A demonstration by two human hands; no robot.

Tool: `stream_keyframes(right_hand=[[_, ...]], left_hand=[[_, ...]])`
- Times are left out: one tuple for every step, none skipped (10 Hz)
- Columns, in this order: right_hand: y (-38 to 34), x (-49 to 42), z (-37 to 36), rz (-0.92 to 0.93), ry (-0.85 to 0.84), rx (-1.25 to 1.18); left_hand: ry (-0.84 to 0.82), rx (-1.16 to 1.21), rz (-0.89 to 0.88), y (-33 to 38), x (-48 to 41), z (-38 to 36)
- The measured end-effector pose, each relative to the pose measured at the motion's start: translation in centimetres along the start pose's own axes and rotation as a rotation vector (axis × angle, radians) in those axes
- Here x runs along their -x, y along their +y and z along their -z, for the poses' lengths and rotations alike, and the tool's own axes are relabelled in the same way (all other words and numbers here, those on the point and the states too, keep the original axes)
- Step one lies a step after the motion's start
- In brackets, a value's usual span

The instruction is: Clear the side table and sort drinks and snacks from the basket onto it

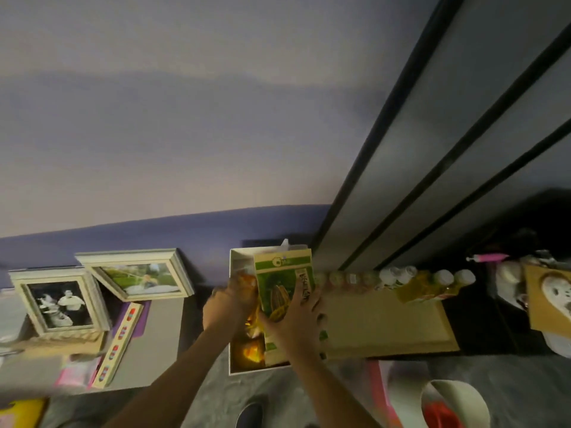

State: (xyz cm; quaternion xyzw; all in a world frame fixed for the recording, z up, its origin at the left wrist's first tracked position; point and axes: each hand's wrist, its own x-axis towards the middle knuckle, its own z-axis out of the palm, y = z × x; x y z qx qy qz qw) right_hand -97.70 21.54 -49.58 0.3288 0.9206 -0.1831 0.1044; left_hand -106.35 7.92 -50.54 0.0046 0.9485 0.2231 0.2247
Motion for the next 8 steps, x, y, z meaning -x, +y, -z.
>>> stream_keyframes(right_hand=[[0.1,-0.8,-1.6,-0.011,-0.014,-0.025],[0.4,-1.3,-2.7,0.003,-0.013,-0.036],[0.5,-1.2,-2.6,0.018,-0.027,-0.024],[1.1,-1.2,-1.7,0.064,-0.044,-0.011],[1.8,-1.3,-0.1,0.135,-0.061,-0.007],[2.6,-1.4,2.2,0.185,-0.093,-0.028],[3.7,-1.1,5.3,0.252,-0.136,-0.022],[5.1,-0.3,9.5,0.378,-0.106,-0.064]], left_hand=[[-0.001,0.049,-0.024,-0.9,-1.0,-1.4],[0.036,0.085,-0.074,-1.1,-1.3,-1.9],[0.103,0.097,-0.107,-1.2,-1.3,-1.6],[0.104,0.098,-0.157,-1.6,-1.3,-1.5],[0.101,0.085,-0.163,-1.9,-0.8,-0.7],[0.098,0.085,-0.183,-1.8,0.1,0.5],[0.084,0.136,-0.263,-1.7,2.0,2.3],[0.078,0.206,-0.341,-1.8,4.2,4.2]])
